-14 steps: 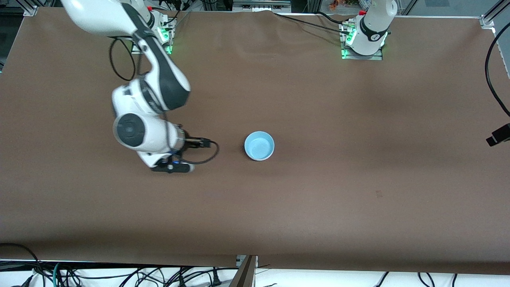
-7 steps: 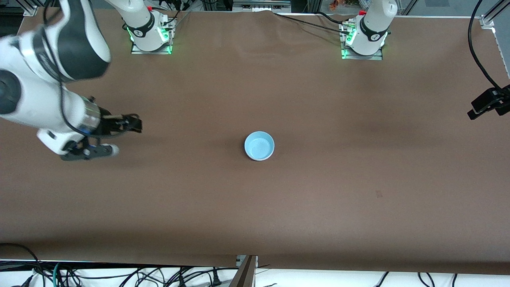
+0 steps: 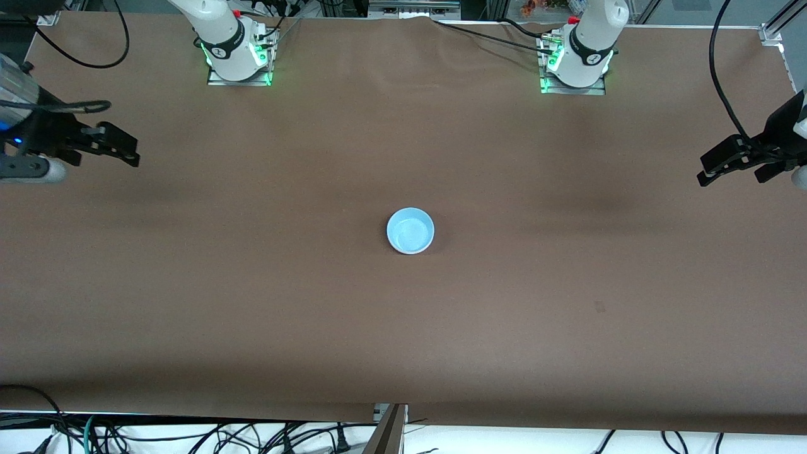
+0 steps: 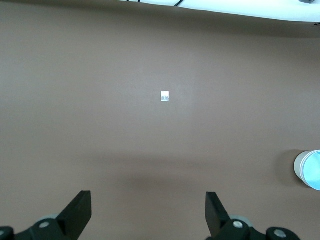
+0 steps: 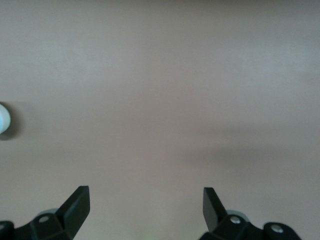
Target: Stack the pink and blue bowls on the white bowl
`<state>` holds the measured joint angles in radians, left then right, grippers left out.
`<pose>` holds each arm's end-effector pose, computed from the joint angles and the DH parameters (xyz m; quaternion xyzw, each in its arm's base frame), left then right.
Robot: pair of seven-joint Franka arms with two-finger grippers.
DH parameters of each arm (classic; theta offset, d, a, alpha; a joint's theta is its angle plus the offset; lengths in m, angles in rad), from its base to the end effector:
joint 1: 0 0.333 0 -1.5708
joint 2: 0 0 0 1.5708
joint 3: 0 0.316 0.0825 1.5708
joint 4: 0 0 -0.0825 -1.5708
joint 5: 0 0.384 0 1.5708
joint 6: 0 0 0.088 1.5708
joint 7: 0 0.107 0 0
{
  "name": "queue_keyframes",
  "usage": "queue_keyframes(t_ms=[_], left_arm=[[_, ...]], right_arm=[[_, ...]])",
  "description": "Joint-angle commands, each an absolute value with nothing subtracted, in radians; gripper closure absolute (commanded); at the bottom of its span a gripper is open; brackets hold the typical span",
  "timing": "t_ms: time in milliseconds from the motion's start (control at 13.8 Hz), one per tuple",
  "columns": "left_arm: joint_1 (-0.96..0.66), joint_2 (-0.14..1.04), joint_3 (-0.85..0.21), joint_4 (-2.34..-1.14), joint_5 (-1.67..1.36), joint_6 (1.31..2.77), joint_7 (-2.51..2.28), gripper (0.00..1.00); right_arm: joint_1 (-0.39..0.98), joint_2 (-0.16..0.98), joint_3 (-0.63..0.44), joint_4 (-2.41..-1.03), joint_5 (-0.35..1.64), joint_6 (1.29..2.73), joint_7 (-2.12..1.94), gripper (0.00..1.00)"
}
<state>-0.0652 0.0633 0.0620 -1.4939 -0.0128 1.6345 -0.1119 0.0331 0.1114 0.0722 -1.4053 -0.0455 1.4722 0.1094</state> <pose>0.5811 -0.0044 0.6310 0.9978 0.0543 0.0384 0.0067 0.5768 0.0530 0.6304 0.9996 -0.0039 -0.0200 0.0209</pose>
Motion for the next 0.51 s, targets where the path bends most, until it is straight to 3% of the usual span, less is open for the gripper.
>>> queue_keyframes(t_ms=[0,436], left_arm=[[-0.067,0.054,0.06,-1.5,-0.012,1.635,-0.097,0.0],[-0.067,0.074,-0.032,-1.473,0.02,1.64,-0.109,0.0]], right_arm=[[0.015,0.077,0.075,-1.462,-0.069,1.467,0.083,0.0],[0.009,0.081,0.075,-1.459,-0.06,1.434,0.066,0.0]])
